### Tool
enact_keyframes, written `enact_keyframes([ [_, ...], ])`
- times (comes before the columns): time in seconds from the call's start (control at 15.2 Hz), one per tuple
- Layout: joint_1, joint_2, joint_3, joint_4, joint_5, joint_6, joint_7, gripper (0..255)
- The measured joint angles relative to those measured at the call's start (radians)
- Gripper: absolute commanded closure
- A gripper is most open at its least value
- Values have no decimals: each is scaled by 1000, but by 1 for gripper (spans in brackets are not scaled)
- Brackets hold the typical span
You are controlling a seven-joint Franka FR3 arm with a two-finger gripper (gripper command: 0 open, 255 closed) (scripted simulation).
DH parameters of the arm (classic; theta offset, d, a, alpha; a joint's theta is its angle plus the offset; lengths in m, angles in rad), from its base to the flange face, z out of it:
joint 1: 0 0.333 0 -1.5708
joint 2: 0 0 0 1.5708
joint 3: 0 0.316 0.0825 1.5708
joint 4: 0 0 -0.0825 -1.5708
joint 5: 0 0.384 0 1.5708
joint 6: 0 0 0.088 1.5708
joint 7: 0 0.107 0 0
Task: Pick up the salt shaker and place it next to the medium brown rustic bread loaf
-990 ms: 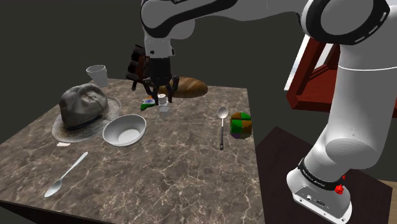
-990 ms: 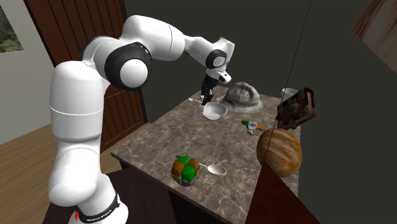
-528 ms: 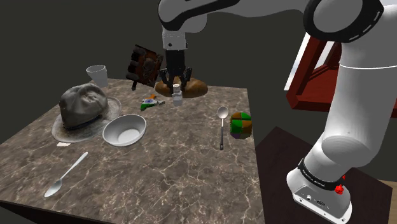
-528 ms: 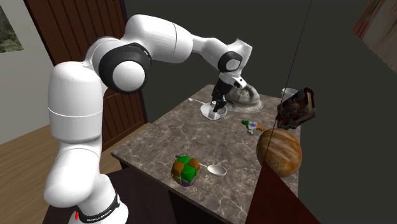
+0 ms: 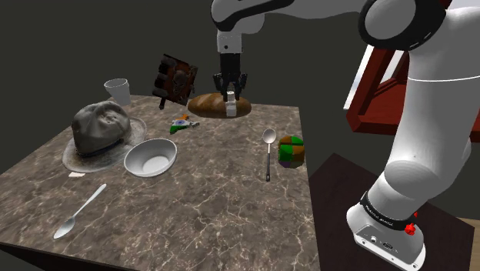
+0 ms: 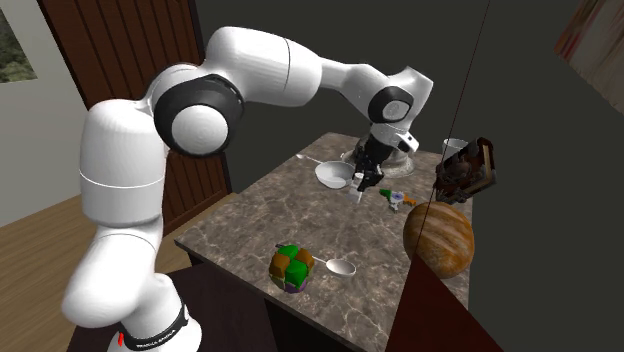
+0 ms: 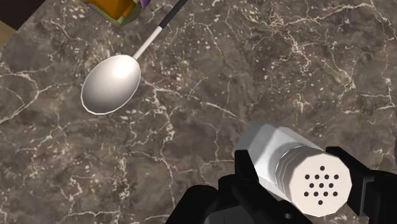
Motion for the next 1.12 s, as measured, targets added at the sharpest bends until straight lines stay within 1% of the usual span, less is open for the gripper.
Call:
enact_keyframes([
  [0.26, -41, 73, -28, 104, -21, -46, -63, 255],
  [0.4, -63, 114, -42, 174, -32, -82, -94, 255],
  [0.53, -88, 136, -55, 208, -40, -102, -130, 255],
  [0.66, -109, 173, -67, 270, -48, -133, -159, 255],
  [0.73, -123, 210, -74, 334, -55, -164, -178, 255],
  [0.79, -134, 228, -80, 363, -58, -177, -194, 255],
  [1.06, -171, 366, -100, 592, -78, -280, -248, 255],
  [1.12, -179, 425, -104, 695, -84, -323, -261, 255],
])
